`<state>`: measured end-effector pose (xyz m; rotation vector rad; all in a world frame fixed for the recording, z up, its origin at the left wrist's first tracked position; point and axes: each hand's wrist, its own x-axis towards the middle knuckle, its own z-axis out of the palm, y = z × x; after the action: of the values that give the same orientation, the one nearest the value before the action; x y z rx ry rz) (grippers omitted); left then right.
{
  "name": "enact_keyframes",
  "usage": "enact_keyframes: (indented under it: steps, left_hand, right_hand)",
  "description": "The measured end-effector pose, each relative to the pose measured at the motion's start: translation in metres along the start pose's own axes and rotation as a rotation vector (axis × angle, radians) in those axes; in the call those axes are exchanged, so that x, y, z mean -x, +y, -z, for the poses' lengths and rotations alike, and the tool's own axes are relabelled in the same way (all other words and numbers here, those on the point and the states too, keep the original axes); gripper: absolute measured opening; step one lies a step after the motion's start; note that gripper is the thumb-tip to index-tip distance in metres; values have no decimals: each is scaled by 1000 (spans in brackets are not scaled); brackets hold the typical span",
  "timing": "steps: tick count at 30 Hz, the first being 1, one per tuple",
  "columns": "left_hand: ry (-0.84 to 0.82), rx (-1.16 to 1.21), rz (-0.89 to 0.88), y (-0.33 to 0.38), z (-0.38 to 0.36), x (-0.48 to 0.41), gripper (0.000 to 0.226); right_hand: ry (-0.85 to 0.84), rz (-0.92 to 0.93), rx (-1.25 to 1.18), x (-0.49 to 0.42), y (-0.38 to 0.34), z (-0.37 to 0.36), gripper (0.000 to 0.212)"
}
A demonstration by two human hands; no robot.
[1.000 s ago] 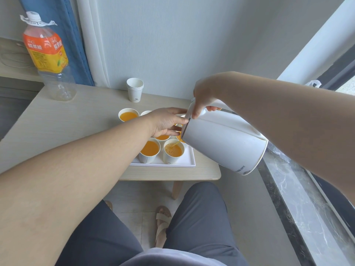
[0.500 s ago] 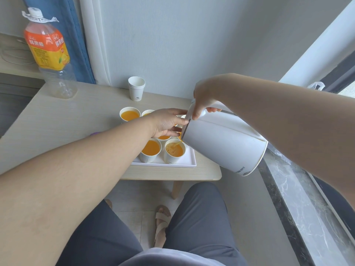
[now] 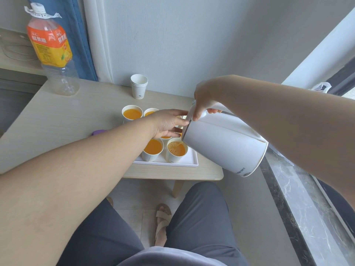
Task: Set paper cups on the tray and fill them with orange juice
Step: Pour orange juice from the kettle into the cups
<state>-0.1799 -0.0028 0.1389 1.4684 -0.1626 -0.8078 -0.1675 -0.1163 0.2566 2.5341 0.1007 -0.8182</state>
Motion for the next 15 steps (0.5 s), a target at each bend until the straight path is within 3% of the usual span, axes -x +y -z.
enact_keyframes:
  steps: [9,15]
  left_hand:
    - [11,-17,21,-3,1,-1,45]
    - [43,-88,23,-4,3,-1,46]
  right_hand:
    - [-3,-3,-41,-2,-2,-4,46]
    - [60,10,-229,1,5,-15,51]
